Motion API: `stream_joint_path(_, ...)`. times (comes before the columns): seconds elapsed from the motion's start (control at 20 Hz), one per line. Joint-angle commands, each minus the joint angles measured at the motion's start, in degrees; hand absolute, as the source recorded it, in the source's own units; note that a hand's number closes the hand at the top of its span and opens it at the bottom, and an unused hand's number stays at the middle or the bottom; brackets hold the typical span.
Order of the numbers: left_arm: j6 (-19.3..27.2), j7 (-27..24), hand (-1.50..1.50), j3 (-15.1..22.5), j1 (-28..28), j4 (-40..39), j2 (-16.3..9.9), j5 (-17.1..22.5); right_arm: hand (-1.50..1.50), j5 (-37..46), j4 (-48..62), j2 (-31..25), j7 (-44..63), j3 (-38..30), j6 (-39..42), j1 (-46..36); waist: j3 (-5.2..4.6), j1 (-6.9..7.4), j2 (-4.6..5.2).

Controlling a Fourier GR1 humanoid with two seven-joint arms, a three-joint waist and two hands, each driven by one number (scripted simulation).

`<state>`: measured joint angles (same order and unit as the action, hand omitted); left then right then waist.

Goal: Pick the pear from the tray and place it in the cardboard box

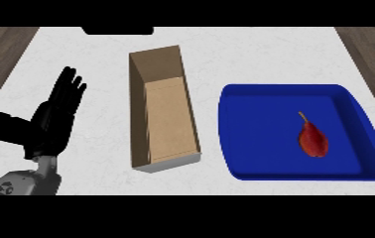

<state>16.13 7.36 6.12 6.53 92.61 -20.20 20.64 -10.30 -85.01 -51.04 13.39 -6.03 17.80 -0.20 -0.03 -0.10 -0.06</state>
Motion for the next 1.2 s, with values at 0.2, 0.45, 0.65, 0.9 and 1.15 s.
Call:
stream_joint_path(0.2, 0.35, 2.04, 0.00, 1.02, -0.81, 2.61, 3.59, -4.41, -1.50, 6.05, 5.16, 8.36, 2.97, 1.88, 1.19, -6.26, 0.05, 0.46, 0.10)
stream_joint_path(0.45, -1.66, 2.17, 0.00, -1.86, 1.37, 0.13, 5.43, -5.36, -1.50, 10.30, 3.54, 12.36, 4.16, -0.32, 1.12, -4.34, 0.03, 0.09, 0.07)
stream_joint_path(0.65, -1.23, 3.82, 0.00, -1.36, -6.56, 8.64, 5.66, -7.42, -1.50, 13.68, 4.03, 14.13, 3.36, -1.63, 0.45, -4.54, 0.04, 0.25, 0.01)
stream_joint_path(0.9, -6.32, -1.53, 0.00, -6.01, 2.14, -5.98, 6.58, -6.16, -1.50, 16.18, -0.32, 18.56, 5.80, -0.51, -0.47, -3.16, 0.01, -0.13, 0.09)
stream_joint_path(1.15, -5.81, 4.80, 0.00, -6.12, -1.60, 4.18, 7.11, -7.83, -1.50, 20.86, 5.62, 21.88, 2.46, -1.38, 0.01, -5.47, 0.04, 0.23, 0.06)
